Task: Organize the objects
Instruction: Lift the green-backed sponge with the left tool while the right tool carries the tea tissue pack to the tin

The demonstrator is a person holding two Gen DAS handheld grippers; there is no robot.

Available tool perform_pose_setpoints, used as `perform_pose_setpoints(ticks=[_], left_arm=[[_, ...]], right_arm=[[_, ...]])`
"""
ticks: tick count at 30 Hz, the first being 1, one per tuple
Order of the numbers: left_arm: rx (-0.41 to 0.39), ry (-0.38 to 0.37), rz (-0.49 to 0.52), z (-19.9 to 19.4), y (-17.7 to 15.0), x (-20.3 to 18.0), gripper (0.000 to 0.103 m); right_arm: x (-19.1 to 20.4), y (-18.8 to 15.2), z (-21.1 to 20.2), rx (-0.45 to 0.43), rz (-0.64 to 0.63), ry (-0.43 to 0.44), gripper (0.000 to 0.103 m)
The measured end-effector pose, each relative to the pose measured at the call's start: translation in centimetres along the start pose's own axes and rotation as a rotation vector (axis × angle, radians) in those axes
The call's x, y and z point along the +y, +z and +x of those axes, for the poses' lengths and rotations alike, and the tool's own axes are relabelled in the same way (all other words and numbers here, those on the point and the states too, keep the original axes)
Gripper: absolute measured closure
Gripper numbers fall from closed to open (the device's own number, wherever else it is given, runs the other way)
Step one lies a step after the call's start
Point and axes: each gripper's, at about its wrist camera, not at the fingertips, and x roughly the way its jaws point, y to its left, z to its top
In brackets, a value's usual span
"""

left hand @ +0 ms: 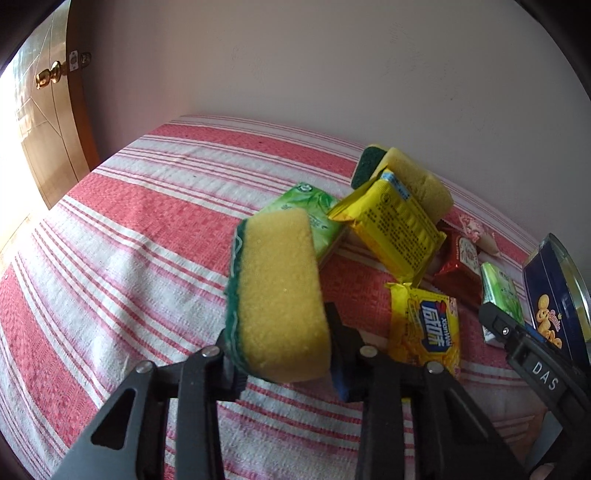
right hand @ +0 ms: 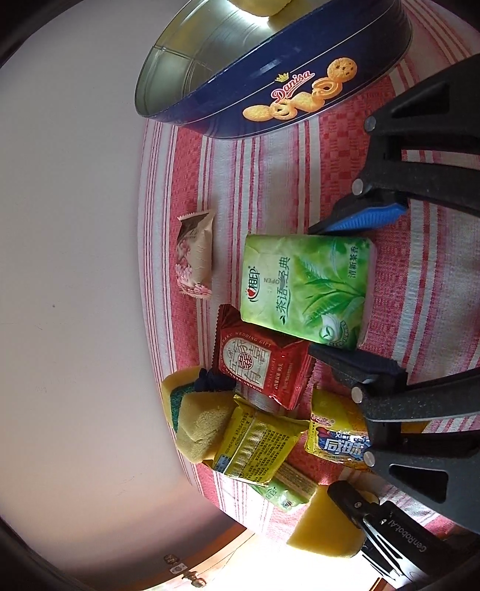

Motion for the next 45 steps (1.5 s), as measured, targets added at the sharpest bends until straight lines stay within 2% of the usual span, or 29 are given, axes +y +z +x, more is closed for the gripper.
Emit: perform_pose_setpoints(ticks=[4,11,17,20,24,45], left_arm=[[-0.081,0.040,-0.013,-1.6,-0.2,0.0,0.073],[-0.268,0.109,0.064,-5.0,-1.0,-2.4,0.074],[-0.339,0.081,0.112,-6.3,-1.0,-4.9,0.074],[-0.371,0.072,0.141,-7.7,-1.3,-7.5,0.074],[-0.397,0.051,0.166,-8.2,-1.1,-9.5,0.074],[-0.438,-0.057,0.265,-9.4,-1.7,-18.7,0.074]], right_arm=[[-0.7,-0.4,-2.4,-0.091,-0.013,0.017,0.046],[-0.7,-0.6,-6.3,-0.279,-0.059,0.030,0.046],[-2.5,-1.3,-10.0,-0.462,-0.108,0.001,0.046],[-3.2,-1.1,-11.3,-0.517,-0.101,0.000,0.046],[-4.6,-1.2,-12.2,-0.556,-0.095,-0.031,0.046],[-11.3,-1.9,-15.0,-0.629,-0.073,-0.146,0.046]])
